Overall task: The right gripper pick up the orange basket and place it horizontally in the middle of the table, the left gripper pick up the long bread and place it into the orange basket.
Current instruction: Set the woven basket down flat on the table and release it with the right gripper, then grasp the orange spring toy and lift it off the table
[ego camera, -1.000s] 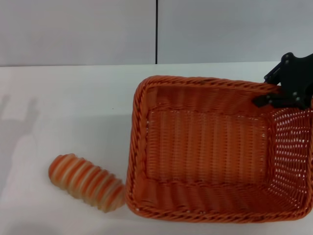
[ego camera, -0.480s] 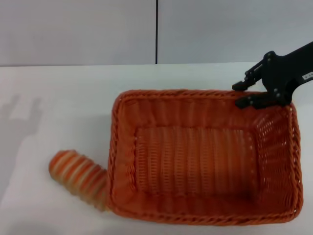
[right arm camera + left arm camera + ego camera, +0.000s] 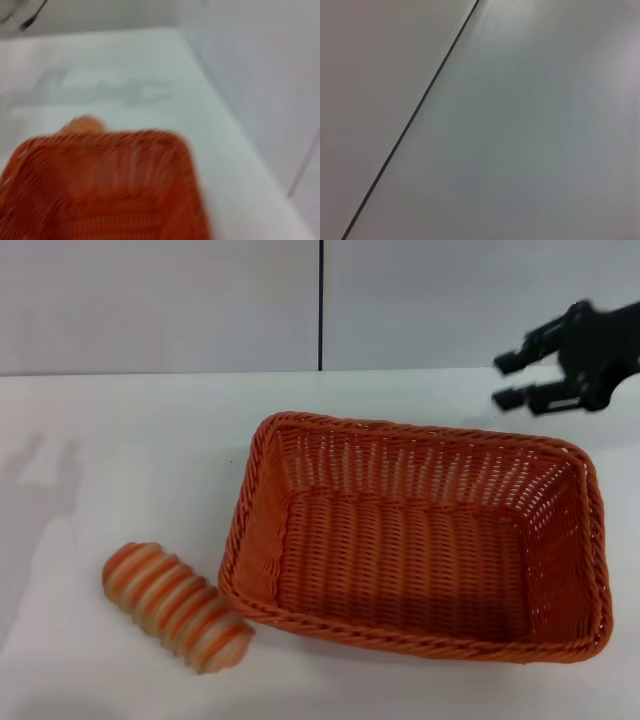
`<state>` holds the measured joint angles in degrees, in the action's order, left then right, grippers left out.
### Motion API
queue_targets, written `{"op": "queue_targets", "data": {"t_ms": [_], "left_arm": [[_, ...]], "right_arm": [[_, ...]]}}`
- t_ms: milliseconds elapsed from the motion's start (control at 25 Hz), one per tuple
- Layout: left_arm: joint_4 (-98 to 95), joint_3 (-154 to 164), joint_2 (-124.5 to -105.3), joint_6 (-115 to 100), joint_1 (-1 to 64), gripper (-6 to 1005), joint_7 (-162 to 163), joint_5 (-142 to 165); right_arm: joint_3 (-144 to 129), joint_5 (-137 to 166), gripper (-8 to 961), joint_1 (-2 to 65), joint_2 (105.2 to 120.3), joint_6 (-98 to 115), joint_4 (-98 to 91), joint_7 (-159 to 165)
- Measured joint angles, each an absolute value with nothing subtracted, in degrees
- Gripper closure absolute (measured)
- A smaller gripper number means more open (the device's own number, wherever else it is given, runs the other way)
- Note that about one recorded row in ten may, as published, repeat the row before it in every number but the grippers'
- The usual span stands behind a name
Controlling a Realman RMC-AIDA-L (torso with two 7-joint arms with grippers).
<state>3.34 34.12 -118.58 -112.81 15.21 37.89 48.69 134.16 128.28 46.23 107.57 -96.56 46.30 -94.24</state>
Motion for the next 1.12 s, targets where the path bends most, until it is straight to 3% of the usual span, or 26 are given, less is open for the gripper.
{"op": "queue_targets", "data": {"t_ms": [320, 360, 400, 480, 520, 560, 600, 760, 1120], "left_arm": [[3.1, 33.6, -118.42, -112.7, 15.0, 511, 37.9, 48.4], [3.1, 33.6, -118.42, -112.7, 15.0, 510, 37.9, 48.4], [3.1, 33.6, -118.42, -112.7, 15.0, 510, 37.9, 48.4], [2.4, 33.6, -118.30, -112.6, 15.0, 509, 37.9, 48.3], [2.1, 33.6, -118.27, -112.4, 15.2, 509, 37.9, 48.3], [2.0, 33.6, -118.24, -112.3, 15.3, 509, 37.9, 48.3], [1.6, 33.6, -118.22, -112.0, 15.4, 509, 37.9, 48.3], [-2.2, 35.0, -118.14, -109.7, 16.1, 509, 38.9, 48.7], [-14.2, 44.6, -117.64, -98.6, 17.6, 508, 52.4, 49.4]], "right_arm": [[145.2, 104.7, 529, 33.9, 108.17, -96.3, 48.5, -98.3], [148.9, 97.1, 529, 29.8, 109.45, -95.9, 48.0, -98.6], [148.9, 97.1, 529, 29.8, 109.45, -95.9, 48.0, -98.6], [152.7, 90.4, 529, 25.9, 111.24, -95.9, 47.6, -98.7], [154.9, 87.2, 529, 23.8, 112.34, -95.9, 47.4, -98.8], [158.6, 81.2, 529, 19.6, 114.46, -96.3, 46.7, -99.9], [158.6, 81.2, 529, 19.6, 114.46, -96.3, 46.7, -99.9], [162.3, 70.0, 528, 10.7, 117.19, -97.5, 39.9, -104.5], [164.9, 59.9, 529, 2.5, 117.09, -99.4, 23.1, -111.3]]}}
